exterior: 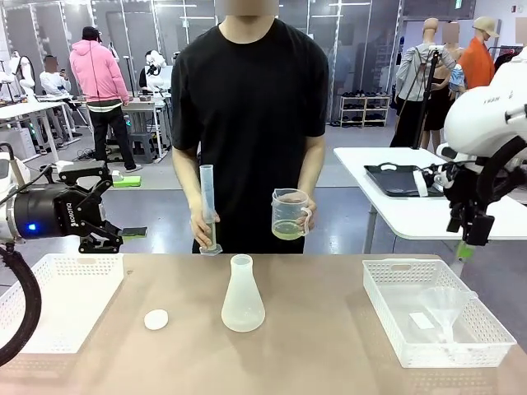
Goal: Prepare the solutions needed for the experiment.
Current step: Pick up the Plastic Funnel and insert it into the Big flask.
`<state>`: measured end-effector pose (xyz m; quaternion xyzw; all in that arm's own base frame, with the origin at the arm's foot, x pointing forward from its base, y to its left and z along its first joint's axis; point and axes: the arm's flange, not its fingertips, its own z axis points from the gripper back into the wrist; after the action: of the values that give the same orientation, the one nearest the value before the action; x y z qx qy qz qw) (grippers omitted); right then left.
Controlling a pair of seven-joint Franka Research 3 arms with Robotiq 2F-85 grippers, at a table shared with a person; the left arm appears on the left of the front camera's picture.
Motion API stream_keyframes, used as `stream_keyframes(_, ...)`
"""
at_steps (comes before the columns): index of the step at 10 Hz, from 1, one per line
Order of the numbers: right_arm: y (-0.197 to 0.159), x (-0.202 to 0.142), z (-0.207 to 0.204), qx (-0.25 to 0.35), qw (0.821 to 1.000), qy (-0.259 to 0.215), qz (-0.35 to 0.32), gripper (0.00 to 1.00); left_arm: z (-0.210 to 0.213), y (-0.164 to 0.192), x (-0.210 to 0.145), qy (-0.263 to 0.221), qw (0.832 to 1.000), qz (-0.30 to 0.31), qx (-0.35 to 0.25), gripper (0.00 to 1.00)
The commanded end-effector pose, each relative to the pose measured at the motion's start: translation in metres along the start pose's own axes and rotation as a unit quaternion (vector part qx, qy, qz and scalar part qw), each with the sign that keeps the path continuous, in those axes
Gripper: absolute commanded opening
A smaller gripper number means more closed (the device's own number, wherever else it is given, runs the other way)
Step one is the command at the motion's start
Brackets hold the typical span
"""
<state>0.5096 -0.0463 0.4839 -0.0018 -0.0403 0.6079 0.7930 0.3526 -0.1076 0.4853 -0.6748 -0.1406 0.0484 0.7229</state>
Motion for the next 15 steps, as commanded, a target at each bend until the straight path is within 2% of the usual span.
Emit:
stream_keyframes(1,-0.020,-0.008,-0.018,0.042,0.999,-0.005,0.020,1.00,-0.002,-0.003,-0.002,-0.004,1.000,0.010,-0.012,1.00)
stream_keyframes(3,-0.030,-0.015,-0.043,0.070,0.997,-0.001,0.027,1.00,-0.002,-0.003,-0.002,-0.004,1.000,0.010,-0.012,1.00)
stream_keyframes(9,-0.051,-0.030,-0.104,0.150,0.987,-0.038,0.037,1.00,-0.002,-0.003,-0.002,-0.004,1.000,0.010,-0.012,1.00)
stream_keyframes(15,-0.066,-0.033,-0.136,0.223,0.972,-0.050,0.046,1.00,-0.002,-0.003,-0.002,-0.004,1.000,0.010,-0.012,1.00)
